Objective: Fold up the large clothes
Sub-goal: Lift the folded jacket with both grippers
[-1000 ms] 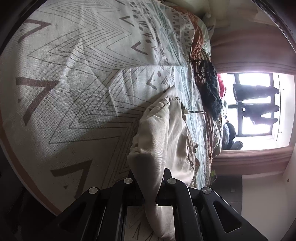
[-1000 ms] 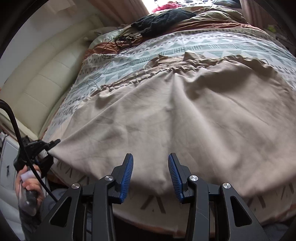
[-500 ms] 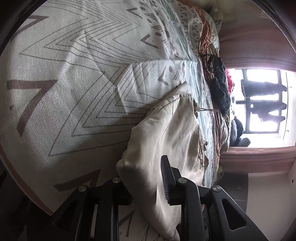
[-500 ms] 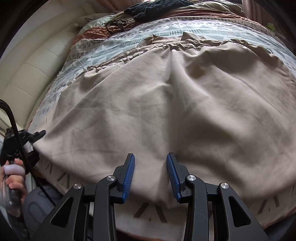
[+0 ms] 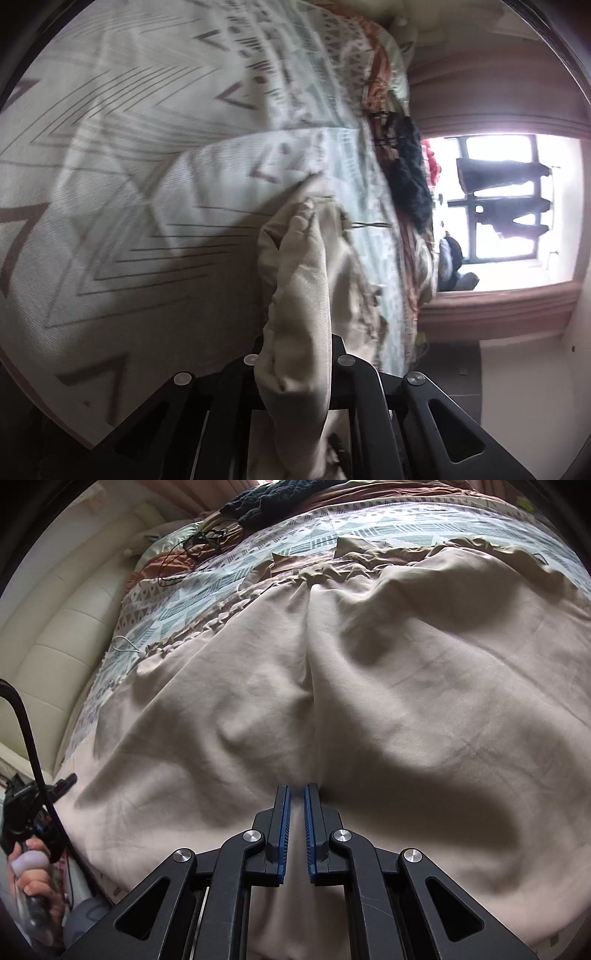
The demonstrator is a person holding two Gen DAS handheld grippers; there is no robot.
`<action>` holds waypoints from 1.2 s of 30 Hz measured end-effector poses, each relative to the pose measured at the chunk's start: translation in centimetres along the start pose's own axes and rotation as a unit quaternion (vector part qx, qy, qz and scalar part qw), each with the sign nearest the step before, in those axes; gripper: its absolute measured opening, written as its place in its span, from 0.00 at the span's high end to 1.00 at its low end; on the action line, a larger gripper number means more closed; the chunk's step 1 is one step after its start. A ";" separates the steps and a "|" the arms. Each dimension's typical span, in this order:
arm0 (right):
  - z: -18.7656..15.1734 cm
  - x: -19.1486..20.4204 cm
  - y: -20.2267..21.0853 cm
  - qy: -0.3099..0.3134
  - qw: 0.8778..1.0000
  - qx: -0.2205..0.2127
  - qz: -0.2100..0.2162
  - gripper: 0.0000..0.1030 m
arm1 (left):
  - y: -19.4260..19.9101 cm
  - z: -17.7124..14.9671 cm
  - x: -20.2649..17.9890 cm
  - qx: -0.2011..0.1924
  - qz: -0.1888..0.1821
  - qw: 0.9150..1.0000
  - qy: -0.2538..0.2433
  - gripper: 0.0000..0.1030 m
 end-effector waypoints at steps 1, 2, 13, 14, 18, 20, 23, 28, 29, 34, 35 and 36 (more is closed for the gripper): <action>-0.1 -0.1 0.1 -0.002 1.000 0.002 0.005 0.94 | -0.1 -0.1 -1.0 0.002 -0.011 1.000 -0.005 0.91; -0.2 -0.1 0.1 -0.005 1.000 0.004 0.010 0.94 | -0.2 -0.3 -1.9 0.003 -0.020 1.000 -0.009 0.91; -2.9 -0.8 3.3 -0.020 0.997 0.010 0.077 0.89 | -2.7 -3.2 -12.1 0.044 -0.102 0.992 -0.064 0.91; -3.3 -0.7 3.4 -0.021 0.996 0.012 0.083 0.89 | -3.0 -3.4 -12.8 0.045 -0.106 0.991 -0.070 0.91; -5.0 -0.1 3.0 -0.012 0.996 0.015 0.083 0.88 | -4.2 -4.4 -15.1 0.058 -0.120 0.988 -0.077 0.91; -5.3 -0.2 2.6 -0.015 0.996 0.014 0.083 0.88 | -5.3 -4.8 -16.2 0.065 -0.126 0.987 -0.081 0.91; -5.1 -0.4 2.5 -0.018 0.995 0.022 0.096 0.88 | -6.3 -6.0 -18.0 0.079 -0.138 0.983 -0.094 0.91; -4.1 -2.4 4.0 -0.037 0.992 0.018 0.123 0.88 | -8.4 -8.3 -21.2 0.108 -0.164 0.975 -0.099 0.91; -3.8 -3.0 4.4 -0.040 0.991 0.012 0.128 0.88 | -8.9 -8.8 -21.8 0.113 -0.168 0.974 -0.100 0.91; -0.8 -8.1 8.5 -0.072 0.985 -0.052 0.145 0.74 | -11.9 -11.0 -23.8 0.140 -0.176 0.969 -0.097 0.91; -0.2 -9.2 9.1 -0.079 0.984 -0.063 0.145 0.73 | -12.5 -11.5 -24.0 0.144 -0.175 0.969 -0.096 0.91; 0.7 -10.6 9.9 -0.089 0.983 -0.075 0.144 0.73 | -13.2 -12.0 -24.2 0.149 -0.175 0.969 -0.094 0.91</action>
Point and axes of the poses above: each gripper's, at about its wrist camera, not at the fingertips, and y roughly against the way its jaws point, x to its left, z to its top, the point moved 6 cm from there along -y, roughly the way its jaws point, and after that the axes turned 12 degrees about -z, right-handed, at the moved point
